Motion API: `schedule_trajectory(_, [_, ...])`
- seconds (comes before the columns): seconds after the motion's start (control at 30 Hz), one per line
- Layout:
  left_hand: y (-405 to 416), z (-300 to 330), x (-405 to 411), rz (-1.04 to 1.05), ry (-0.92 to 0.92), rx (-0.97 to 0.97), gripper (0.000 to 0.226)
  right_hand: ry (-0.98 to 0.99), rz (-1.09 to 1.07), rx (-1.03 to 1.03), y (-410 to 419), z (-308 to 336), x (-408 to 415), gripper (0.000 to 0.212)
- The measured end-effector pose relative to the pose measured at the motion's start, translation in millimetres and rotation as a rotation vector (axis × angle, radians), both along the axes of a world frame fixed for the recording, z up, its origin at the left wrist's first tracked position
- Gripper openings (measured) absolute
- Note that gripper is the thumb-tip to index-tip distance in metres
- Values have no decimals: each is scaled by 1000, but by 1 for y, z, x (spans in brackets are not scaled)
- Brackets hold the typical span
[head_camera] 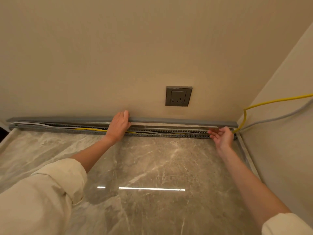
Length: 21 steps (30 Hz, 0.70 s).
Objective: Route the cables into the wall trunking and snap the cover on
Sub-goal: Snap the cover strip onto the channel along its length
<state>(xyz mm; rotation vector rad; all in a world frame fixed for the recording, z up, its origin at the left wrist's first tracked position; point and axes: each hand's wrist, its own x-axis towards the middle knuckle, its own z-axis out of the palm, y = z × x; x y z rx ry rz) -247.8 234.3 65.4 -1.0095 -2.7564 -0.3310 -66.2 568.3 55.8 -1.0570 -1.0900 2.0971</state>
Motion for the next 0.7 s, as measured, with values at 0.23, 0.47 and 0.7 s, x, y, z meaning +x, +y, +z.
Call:
schedule_trajectory(0.23, [4, -1, 5, 36, -59, -71, 15, -54, 8, -130, 13, 3, -4, 11])
schedule_trajectory(0.47, [4, 2, 3, 1, 121, -170, 18, -78, 90, -195, 21, 4, 3, 23])
schedule_trajectory(0.7, [1, -14, 7, 25, 75, -211, 17, -94, 90, -190, 18, -1, 3, 35])
